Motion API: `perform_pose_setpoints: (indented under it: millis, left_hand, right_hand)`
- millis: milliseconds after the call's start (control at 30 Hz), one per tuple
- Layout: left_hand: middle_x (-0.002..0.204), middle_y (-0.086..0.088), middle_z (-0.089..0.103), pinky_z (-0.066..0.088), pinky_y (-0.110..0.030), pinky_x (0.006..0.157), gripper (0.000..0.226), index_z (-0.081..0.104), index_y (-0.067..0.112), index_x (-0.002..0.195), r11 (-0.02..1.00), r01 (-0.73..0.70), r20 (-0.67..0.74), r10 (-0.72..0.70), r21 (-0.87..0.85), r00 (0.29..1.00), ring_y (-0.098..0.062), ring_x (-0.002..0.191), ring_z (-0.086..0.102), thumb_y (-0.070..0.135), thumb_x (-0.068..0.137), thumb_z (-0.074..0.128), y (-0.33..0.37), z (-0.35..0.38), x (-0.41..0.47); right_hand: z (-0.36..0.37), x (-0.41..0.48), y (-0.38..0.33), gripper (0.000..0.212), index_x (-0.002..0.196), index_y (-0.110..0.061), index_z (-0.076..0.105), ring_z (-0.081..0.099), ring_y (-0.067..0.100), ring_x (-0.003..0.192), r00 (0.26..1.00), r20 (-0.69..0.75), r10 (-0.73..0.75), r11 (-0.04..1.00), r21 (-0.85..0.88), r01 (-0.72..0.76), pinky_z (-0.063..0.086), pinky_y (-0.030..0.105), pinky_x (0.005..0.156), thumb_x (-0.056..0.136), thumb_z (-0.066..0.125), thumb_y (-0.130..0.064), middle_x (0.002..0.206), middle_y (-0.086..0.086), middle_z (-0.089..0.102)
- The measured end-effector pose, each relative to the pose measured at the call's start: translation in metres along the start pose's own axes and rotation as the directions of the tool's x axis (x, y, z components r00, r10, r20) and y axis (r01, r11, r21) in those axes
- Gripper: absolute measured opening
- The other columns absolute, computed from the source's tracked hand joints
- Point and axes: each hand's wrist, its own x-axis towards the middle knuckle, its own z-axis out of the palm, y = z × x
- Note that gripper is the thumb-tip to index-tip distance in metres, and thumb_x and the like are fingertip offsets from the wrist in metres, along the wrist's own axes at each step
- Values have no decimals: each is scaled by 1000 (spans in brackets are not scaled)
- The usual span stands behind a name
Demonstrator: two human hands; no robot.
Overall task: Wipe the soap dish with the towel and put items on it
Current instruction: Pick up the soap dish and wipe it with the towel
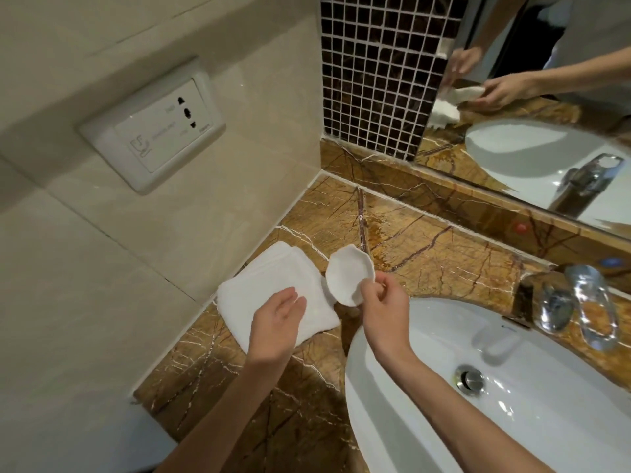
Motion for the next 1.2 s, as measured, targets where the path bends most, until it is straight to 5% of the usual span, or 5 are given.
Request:
perform_pose_setpoints:
  millis: [433,533,767,967,1200]
  left_hand:
    - [104,-16,72,54,-39,81,24,67,2,105,844,312,-14,-353,-436,935,-29,92,70,18,93,56,24,-18,4]
    - [109,-19,69,53,-41,83,26,61,-1,114,816,320,23,-353,-482,935,-30,93,68,13,95,49,18,-29,5]
    - [117,-18,67,53,-50,90,29,56,-1,121,718,273,61,-307,-640,950,-32,106,65,9,95,51,0,-51,5]
    - [114,-16,66,60,-35,69,26,57,1,118,825,267,3,-306,-498,952,-29,103,65,10,93,54,-2,-57,10]
    - [62,3,61,45,-14,50,26,62,7,72,994,49,-66,-43,98,997,-10,62,59,18,93,53,9,-62,5]
  right_hand:
    - [62,-46,16,53,143,-35,25,51,18,129,826,554,-102,822,-421,384,43,34,100,95,38,-54,151,-4,43]
    - [60,-36,13,54,140,-25,37,50,19,129,740,630,-236,697,-421,580,43,38,102,94,37,-54,148,0,47]
    - [74,51,2,32,120,-10,55,54,24,103,892,440,-102,717,-589,372,45,38,91,96,52,-31,111,5,60]
    - [89,51,6,20,72,-26,57,54,16,67,881,456,-124,819,-454,351,40,32,63,92,58,-21,72,-4,61]
    - [94,5,-15,24,113,-15,70,65,7,91,768,536,-351,831,-200,519,46,14,78,94,57,-13,105,-3,74]
